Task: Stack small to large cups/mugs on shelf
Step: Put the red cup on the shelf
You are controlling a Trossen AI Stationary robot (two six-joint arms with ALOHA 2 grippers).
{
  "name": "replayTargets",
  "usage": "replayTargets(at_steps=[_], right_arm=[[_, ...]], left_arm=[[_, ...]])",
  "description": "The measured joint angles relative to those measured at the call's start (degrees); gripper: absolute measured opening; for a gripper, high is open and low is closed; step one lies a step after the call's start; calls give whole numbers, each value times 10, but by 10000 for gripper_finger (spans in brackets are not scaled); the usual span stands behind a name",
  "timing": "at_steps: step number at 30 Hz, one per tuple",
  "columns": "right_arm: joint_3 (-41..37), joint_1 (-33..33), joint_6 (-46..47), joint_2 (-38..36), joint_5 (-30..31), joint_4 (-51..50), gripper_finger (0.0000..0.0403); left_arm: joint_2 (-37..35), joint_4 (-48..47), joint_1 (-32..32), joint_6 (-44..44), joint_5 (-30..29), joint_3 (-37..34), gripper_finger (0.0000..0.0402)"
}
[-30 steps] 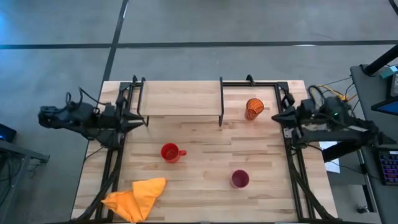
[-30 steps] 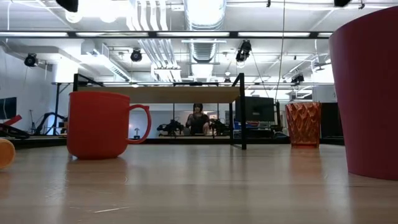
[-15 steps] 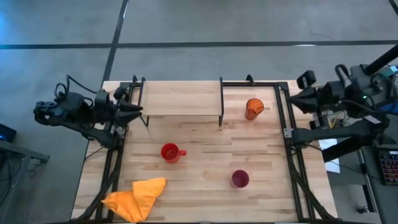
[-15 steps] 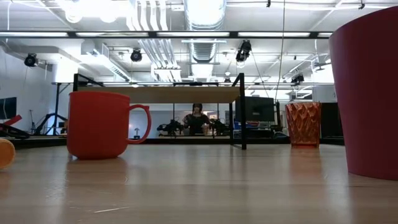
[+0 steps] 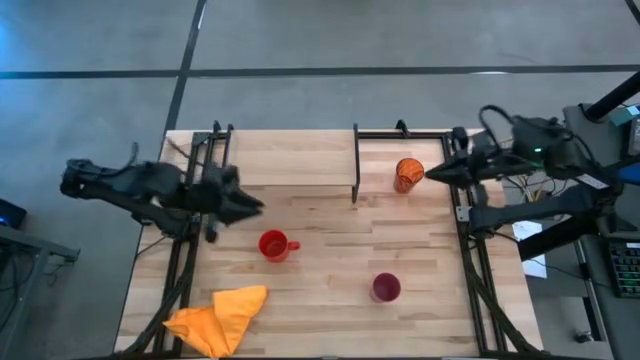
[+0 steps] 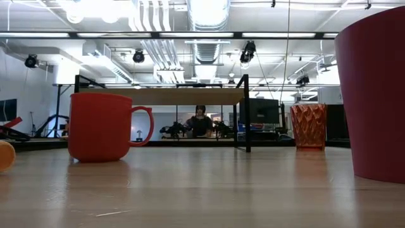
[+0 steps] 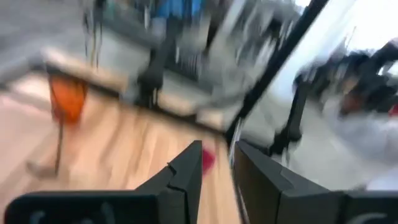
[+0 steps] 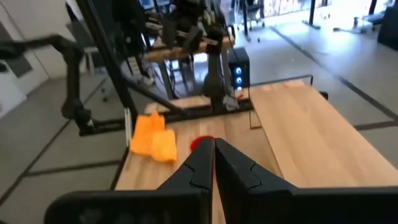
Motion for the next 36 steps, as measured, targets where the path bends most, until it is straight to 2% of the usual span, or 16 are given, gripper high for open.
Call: replayTargets(at_steps=[5,9,11,15,21,24,29,32,36], right_arm=[[1,0,-11,42,0,13,9],[14,0,39,81,-1,13,9],[23,0,54,99,-2,13,9],[31,0,57,141,-12,10,20],[58,1,88,213,-78,-8,57],[71,7,80,251,-95,-14,76],[98,12,77,305,-97,-13,101],[111,13,98,333,-97,-14,106],[125,13,137,358,-97,-14,107]], left_arm=[[91,-178,0,-9,25,90,50],[146,-342,1,-54,37,156,23],[168,-383,1,-71,62,170,15],[187,-373,0,-69,95,174,11],[213,-383,1,-44,144,172,35],[224,-386,1,-41,144,173,58],[259,-401,4,-42,107,166,90],[288,-398,4,-77,96,147,95],[337,-400,2,-95,109,130,95]])
